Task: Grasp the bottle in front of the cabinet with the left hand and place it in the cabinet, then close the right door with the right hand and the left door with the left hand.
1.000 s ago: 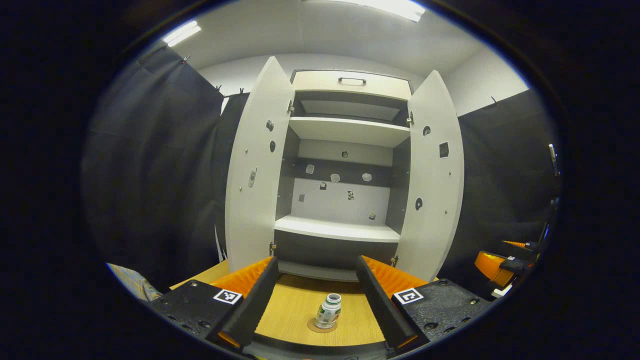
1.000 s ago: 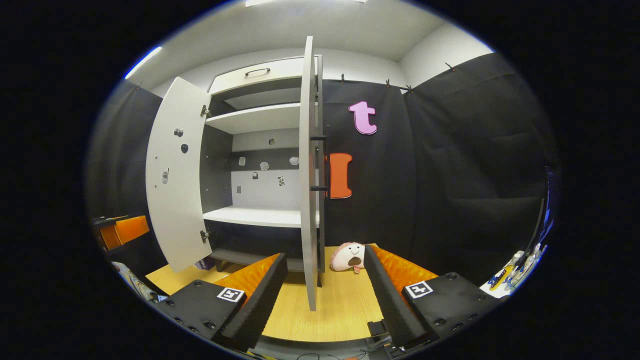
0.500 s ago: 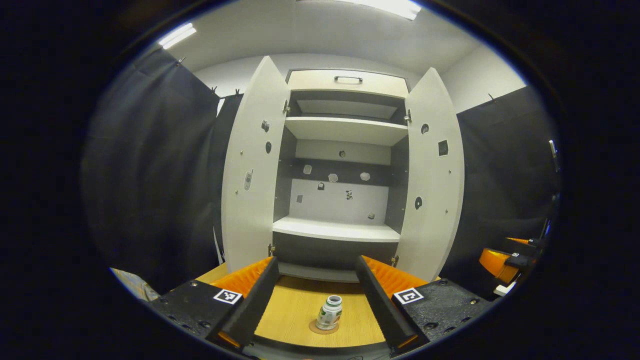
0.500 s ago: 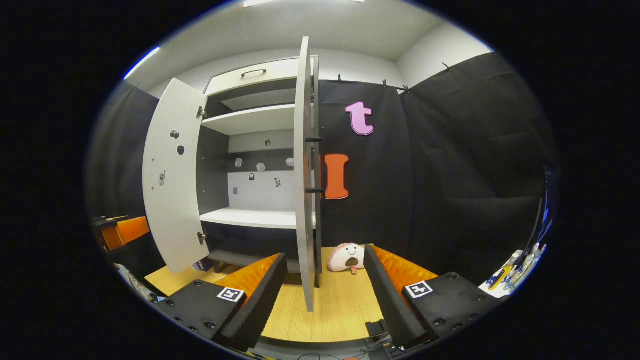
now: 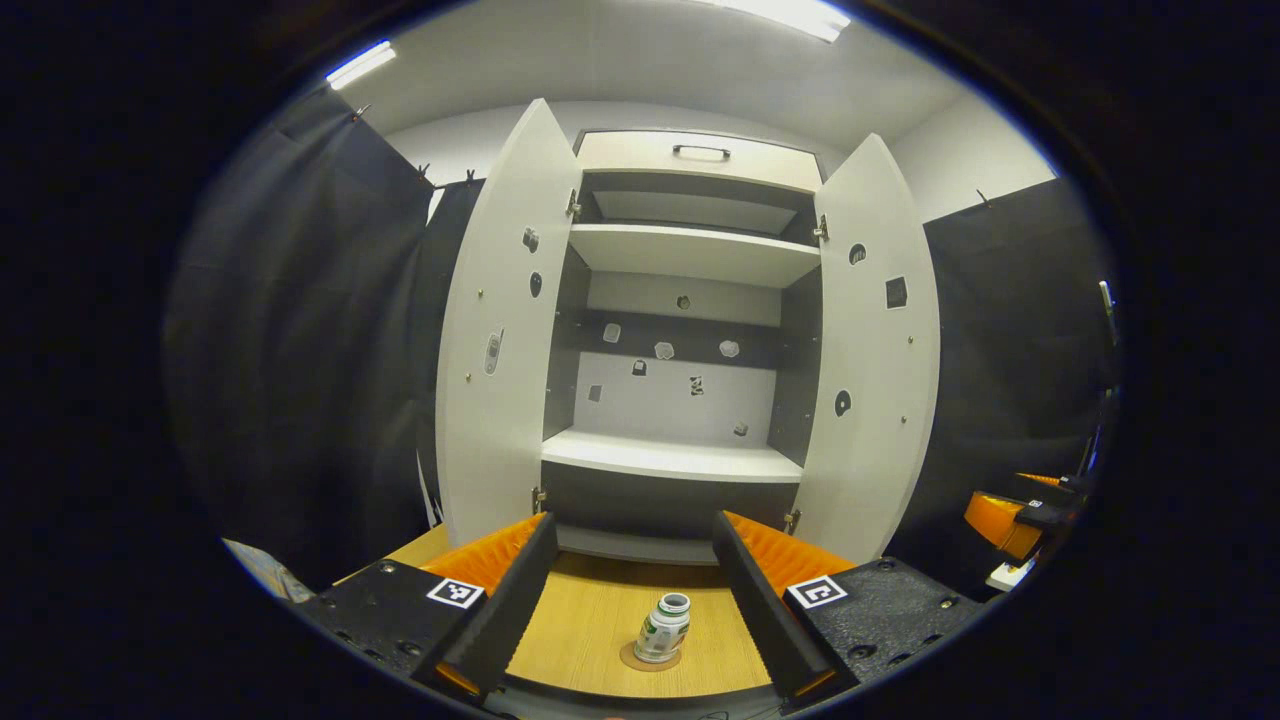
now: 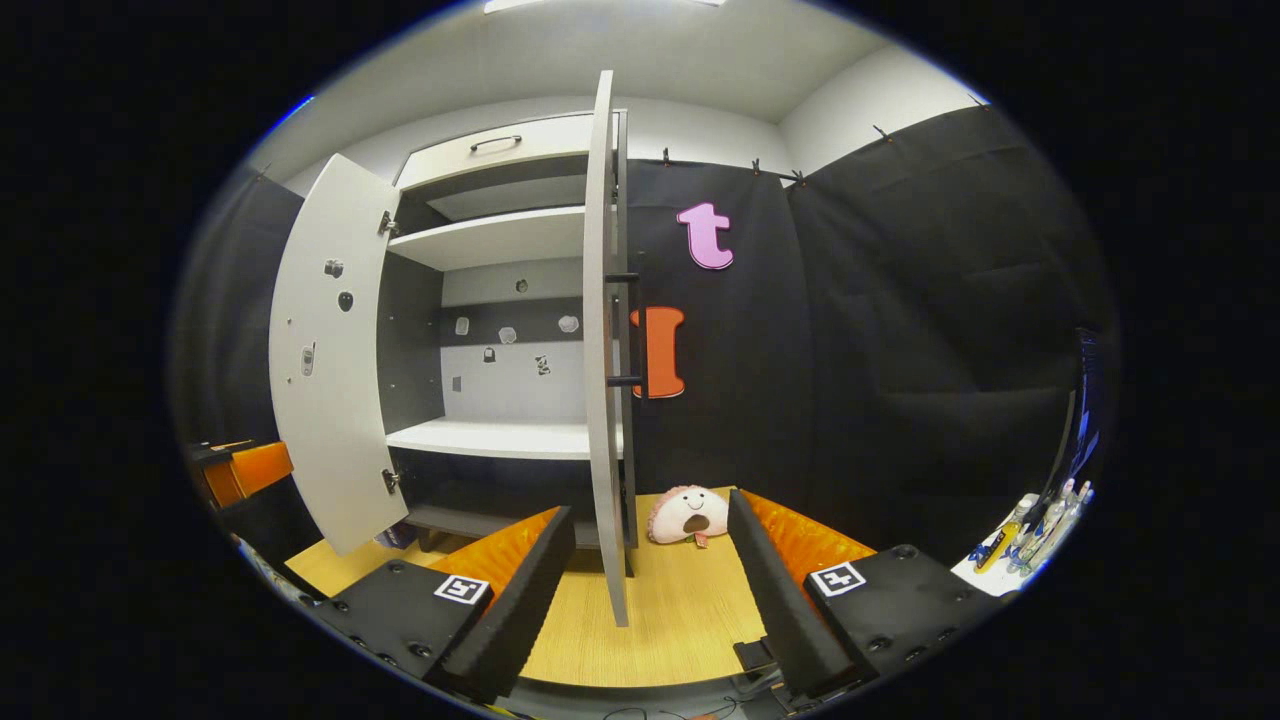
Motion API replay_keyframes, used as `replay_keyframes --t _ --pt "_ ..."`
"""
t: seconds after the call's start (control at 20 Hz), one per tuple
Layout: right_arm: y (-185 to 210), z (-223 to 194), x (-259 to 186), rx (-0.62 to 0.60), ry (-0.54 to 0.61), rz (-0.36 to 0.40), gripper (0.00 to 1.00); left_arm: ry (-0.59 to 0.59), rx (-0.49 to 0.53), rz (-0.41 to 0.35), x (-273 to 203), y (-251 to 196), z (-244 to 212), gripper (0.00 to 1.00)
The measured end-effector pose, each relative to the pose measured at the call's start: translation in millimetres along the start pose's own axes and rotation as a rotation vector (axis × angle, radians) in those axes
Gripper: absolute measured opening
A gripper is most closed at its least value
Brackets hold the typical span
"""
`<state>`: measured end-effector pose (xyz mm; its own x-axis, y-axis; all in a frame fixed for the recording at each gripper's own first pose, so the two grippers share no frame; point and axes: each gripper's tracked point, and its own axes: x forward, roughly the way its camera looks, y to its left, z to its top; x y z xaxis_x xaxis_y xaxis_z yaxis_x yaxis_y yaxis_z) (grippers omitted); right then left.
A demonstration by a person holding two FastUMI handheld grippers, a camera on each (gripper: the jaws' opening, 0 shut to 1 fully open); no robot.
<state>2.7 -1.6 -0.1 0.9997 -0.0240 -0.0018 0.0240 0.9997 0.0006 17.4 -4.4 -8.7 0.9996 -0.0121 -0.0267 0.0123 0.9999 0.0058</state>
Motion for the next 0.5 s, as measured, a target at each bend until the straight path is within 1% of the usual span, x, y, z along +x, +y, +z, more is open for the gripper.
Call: replay_keyframes --t 0.05,0.1,0.15,0.2,0.25,0.3,0.35,0.4,0.45,0.5 --pt "0.6 -1.1 1.2 0.001 0.002 -0.003 1.00 -0.001 0.005 -0.004 2.2 -0.1 -1.2 0.95" --pt "3.5 -2.1 1.8 0.003 0.006 0.001 0.94 0.000 0.012 -0.006 3.0 0.3 -2.3 0.95" --pt "6.4 -3.7 3.0 0.003 0.011 0.006 1.00 0.000 0.017 -0.008 3.4 0.7 -4.4 0.95" --pt "8.3 -4.5 3.9 0.001 0.014 0.009 0.94 0.000 0.020 -0.009 5.2 2.2 -6.1 0.95" --pt "9.4 -3.8 4.5 -0.003 0.013 0.009 1.00 0.003 0.019 -0.011 7.7 2.4 -7.7 0.95" --pt "9.9 -2.9 4.9 -0.007 0.010 0.006 1.00 0.009 0.016 -0.015 6.9 1.6 -10.5 0.95" --pt "10.4 -1.9 5.5 -0.010 0.007 0.004 1.00 0.013 0.015 -0.017 7.4 1.7 -11.7 0.92" --pt "10.7 -1.1 4.9 -0.012 0.004 0.001 1.00 0.014 0.014 -0.019 8.1 1.6 -12.1 0.92" --pt "10.9 -0.5 4.5 -0.013 0.003 0.001 1.00 0.014 0.014 -0.019 8.8 2.4 -11.5 0.95" --pt "11.6 -1.0 5.0 -0.014 0.004 0.001 1.00 0.013 0.014 -0.019 8.9 2.8 -11.8 0.95"
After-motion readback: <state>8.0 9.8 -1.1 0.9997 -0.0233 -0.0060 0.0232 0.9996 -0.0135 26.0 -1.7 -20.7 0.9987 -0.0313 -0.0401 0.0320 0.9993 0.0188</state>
